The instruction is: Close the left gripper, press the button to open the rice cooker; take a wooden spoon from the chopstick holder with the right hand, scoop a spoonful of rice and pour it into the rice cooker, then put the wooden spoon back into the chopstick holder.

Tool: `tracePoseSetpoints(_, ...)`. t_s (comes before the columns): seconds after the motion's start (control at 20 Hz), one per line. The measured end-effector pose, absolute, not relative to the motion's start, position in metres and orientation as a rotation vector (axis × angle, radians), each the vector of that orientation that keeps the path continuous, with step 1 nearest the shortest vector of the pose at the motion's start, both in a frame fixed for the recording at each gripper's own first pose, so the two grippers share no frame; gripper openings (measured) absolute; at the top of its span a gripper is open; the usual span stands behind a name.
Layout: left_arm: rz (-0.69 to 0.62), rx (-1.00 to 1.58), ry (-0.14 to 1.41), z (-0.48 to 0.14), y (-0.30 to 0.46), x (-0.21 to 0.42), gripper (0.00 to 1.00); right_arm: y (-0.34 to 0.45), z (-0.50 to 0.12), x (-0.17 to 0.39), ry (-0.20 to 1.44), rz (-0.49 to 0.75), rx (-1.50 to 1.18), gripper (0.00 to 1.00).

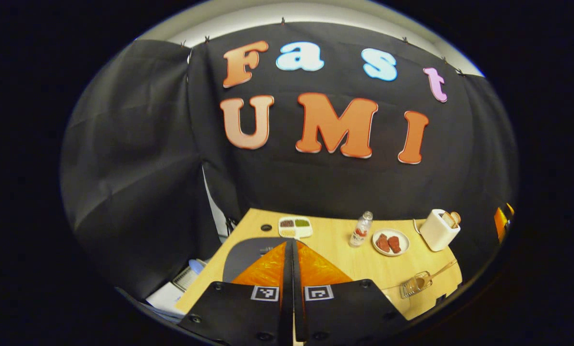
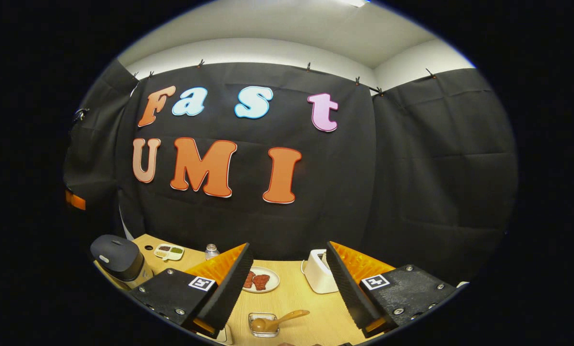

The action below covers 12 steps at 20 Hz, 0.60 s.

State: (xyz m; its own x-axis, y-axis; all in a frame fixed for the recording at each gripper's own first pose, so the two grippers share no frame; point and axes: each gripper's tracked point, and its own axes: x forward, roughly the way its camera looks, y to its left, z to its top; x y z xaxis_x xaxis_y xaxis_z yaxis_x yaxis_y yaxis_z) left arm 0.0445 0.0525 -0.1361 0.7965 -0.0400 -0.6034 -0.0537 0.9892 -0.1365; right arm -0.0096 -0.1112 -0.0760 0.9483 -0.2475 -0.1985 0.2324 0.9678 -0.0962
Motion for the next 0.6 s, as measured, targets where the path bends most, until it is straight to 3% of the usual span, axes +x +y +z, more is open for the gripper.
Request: tracePoseSetpoints(0.6,0.051,-0.371,1.250,-0.272,0.059,0.020,0.08,-0.130,-0.120,-0.032,0.340,-0.318,-0.076,0.95)
